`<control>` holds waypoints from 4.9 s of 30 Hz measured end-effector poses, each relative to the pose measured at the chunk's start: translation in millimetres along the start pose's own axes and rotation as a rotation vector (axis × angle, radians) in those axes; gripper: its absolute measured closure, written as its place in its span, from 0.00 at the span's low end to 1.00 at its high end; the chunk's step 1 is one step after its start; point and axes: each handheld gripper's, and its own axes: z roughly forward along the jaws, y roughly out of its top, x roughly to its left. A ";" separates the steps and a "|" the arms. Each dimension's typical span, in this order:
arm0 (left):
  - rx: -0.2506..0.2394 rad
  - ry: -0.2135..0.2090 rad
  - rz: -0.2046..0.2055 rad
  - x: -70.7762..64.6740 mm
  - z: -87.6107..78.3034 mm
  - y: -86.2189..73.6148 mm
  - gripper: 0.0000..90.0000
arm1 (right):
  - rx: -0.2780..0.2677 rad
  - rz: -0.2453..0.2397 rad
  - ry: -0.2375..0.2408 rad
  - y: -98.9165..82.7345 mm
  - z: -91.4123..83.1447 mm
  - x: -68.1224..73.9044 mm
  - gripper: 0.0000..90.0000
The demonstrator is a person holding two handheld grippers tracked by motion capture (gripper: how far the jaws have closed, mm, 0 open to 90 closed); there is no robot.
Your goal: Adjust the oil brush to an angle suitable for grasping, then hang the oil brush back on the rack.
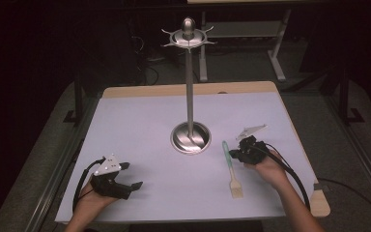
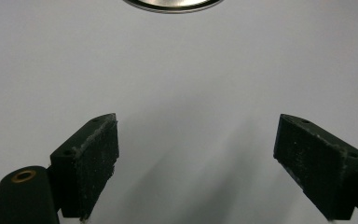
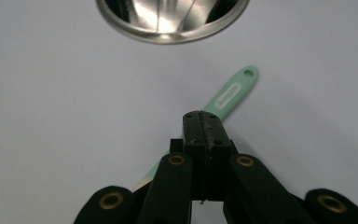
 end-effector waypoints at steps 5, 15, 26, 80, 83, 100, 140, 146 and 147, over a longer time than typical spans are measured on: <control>-0.001 -0.002 -0.003 -1.3 0.5 0.1 0.15 | 0.014 -0.028 0.027 -8.6 -8.0 13.6 1.00; -0.002 -0.003 -0.005 -1.6 0.4 -0.6 0.15 | 0.065 -0.063 0.087 -18.4 -7.6 33.1 1.00; -0.003 -0.002 -0.011 -0.3 0.2 -1.5 0.15 | 0.121 -0.083 0.089 -25.3 0.7 47.2 1.00; 0.015 -0.013 0.009 -2.2 2.9 -0.6 0.15 | 0.115 0.071 -0.021 -44.6 -46.0 -13.3 0.90; 0.009 -0.009 0.004 -3.0 1.8 -0.3 0.15 | 0.112 0.066 -0.018 -40.7 -48.1 -13.8 0.87; 0.013 -0.021 0.000 -5.2 2.5 1.0 0.16 | 0.198 0.035 -0.003 -11.9 -40.0 -20.2 0.72; 0.012 -0.034 0.001 -4.1 0.1 0.6 0.16 | 0.483 -0.081 -0.014 36.8 24.5 -24.1 0.82; 0.012 -0.035 -0.001 -4.1 0.0 -0.1 0.16 | 0.534 -0.078 -0.015 42.9 29.3 -24.1 0.82; 0.018 -0.037 -0.002 -4.1 0.0 0.0 0.16 | 0.539 -0.080 -0.013 43.3 29.8 -24.4 0.82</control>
